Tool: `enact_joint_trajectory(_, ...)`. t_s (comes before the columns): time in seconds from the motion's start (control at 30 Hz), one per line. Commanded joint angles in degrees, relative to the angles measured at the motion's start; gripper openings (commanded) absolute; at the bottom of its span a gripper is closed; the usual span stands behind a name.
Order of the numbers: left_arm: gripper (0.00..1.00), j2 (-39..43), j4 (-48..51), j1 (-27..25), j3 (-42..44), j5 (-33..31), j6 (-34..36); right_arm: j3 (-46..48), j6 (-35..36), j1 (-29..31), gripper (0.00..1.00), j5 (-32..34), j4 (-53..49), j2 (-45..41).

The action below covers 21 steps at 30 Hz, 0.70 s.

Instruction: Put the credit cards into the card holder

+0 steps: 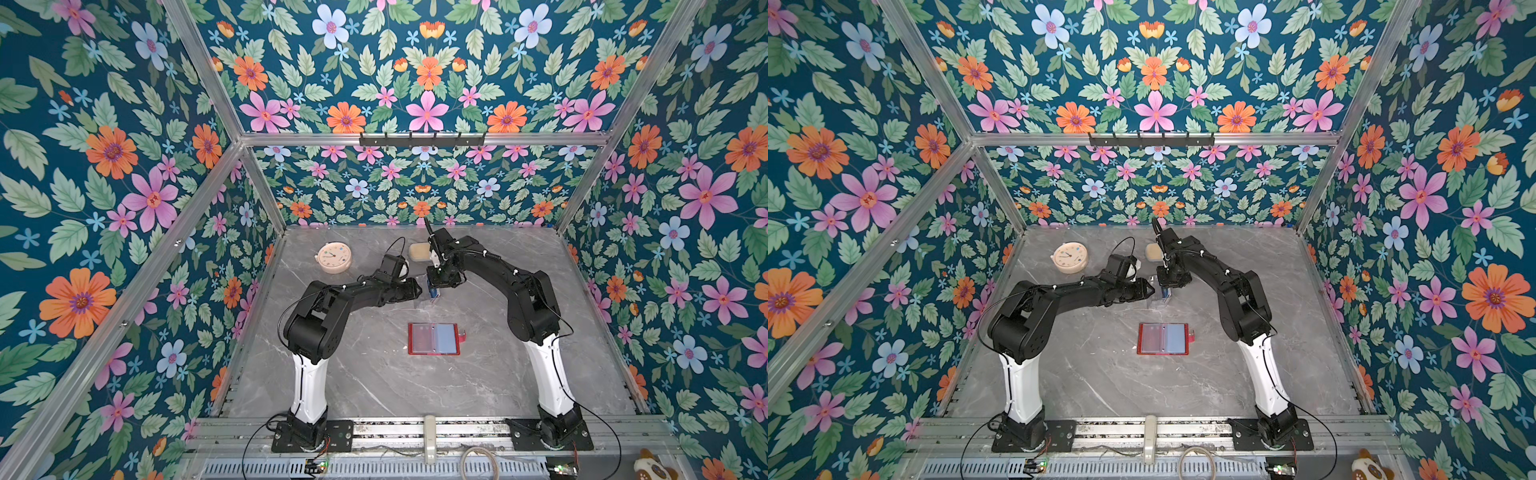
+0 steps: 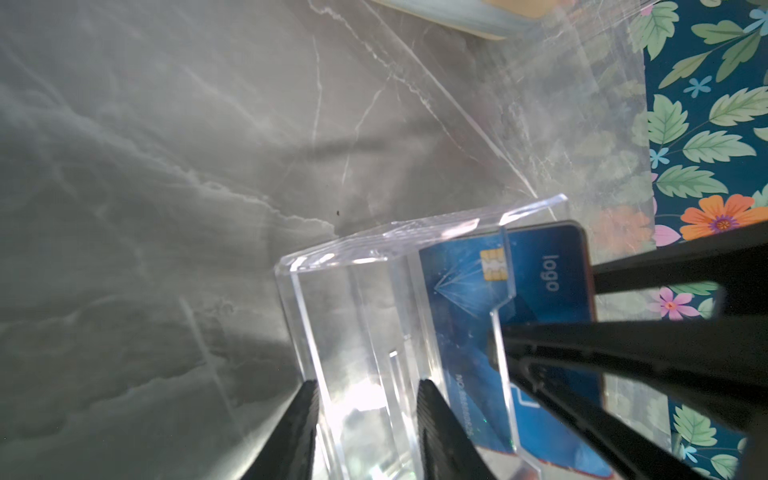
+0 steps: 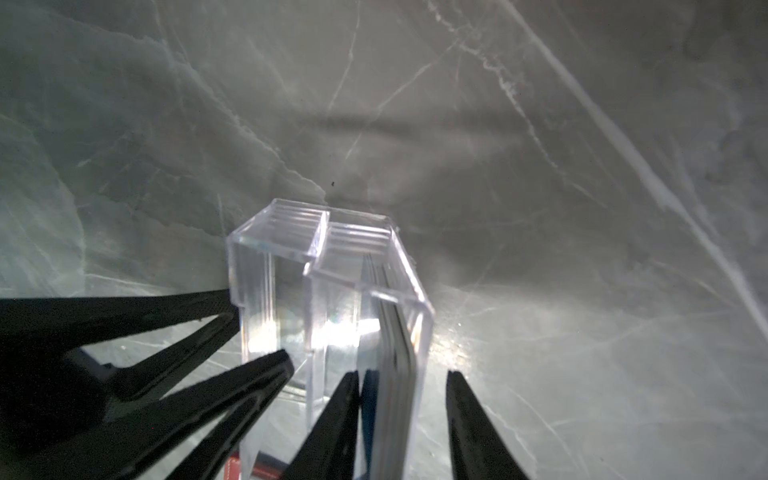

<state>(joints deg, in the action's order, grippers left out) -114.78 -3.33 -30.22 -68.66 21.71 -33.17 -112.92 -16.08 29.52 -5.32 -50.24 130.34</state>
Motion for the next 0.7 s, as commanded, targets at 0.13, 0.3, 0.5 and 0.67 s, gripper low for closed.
enact_joint_trajectory(0.13, 0.41, 0.52, 3.33, 0.16, 0.72, -2.11, -0.12, -1.80, 1.17, 0.69, 0.35, 3.60, -3.99, -0.17)
enact_joint_trajectory(0.3, 0.41, 0.79, 3.29, 0.15, 0.92, -1.98, -0.08, -2.51, 1.20, 1.11, 0.34, 4.26, -4.84, -0.61)
enact_joint_trajectory(0.5, 0.41, 1.10, 3.16, 0.11, 1.33, -2.11, -0.32, -3.07, 1.48, 1.58, 0.32, 5.39, -5.38, -1.37)
enact_joint_trajectory(0.67, 0.41, 0.96, 2.72, 0.15, 1.60, -2.03, -0.50, -3.60, 1.60, 1.76, 0.31, 5.85, -5.98, -1.70)
